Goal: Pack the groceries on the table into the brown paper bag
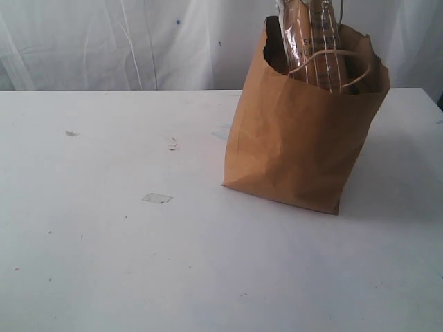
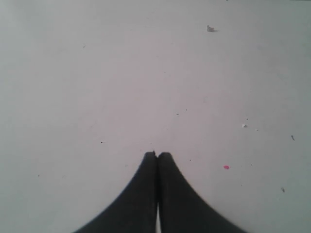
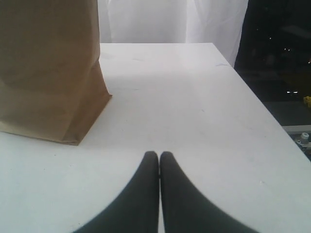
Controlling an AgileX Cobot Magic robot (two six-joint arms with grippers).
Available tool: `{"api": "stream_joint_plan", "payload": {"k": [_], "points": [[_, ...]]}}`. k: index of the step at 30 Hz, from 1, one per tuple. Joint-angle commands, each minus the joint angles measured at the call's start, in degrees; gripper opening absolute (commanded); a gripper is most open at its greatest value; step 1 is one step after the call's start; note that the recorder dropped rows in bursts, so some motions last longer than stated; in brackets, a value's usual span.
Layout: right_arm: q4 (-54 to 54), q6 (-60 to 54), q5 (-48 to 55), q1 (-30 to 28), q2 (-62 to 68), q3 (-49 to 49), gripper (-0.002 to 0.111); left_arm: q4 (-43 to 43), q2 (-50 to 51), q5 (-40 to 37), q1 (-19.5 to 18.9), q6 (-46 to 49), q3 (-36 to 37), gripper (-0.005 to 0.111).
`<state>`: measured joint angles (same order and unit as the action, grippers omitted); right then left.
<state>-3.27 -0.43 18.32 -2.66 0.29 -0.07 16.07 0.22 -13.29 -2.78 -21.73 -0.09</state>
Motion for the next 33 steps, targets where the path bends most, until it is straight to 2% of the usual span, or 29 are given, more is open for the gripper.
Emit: {"api": "stream_joint_plan", "payload": {"k": [1, 4, 33], "points": [[0.01, -0.47, -0.32, 0.26, -0.29, 0.07, 0.0, -6.27, -0.22, 1.29, 0.22, -0.25, 0.09, 0.0], [0.01, -0.47, -0.32, 0.26, -0.29, 0.07, 0.0, -13.47, -0.22, 1.21, 0.11, -0.56, 0.09, 0.0], [0.13, -0.47, -0.32, 0.26, -0.29, 0.07, 0.0, -14.26, -0.22, 1.4, 0.11, 0.09, 0.09, 0.0]]}}
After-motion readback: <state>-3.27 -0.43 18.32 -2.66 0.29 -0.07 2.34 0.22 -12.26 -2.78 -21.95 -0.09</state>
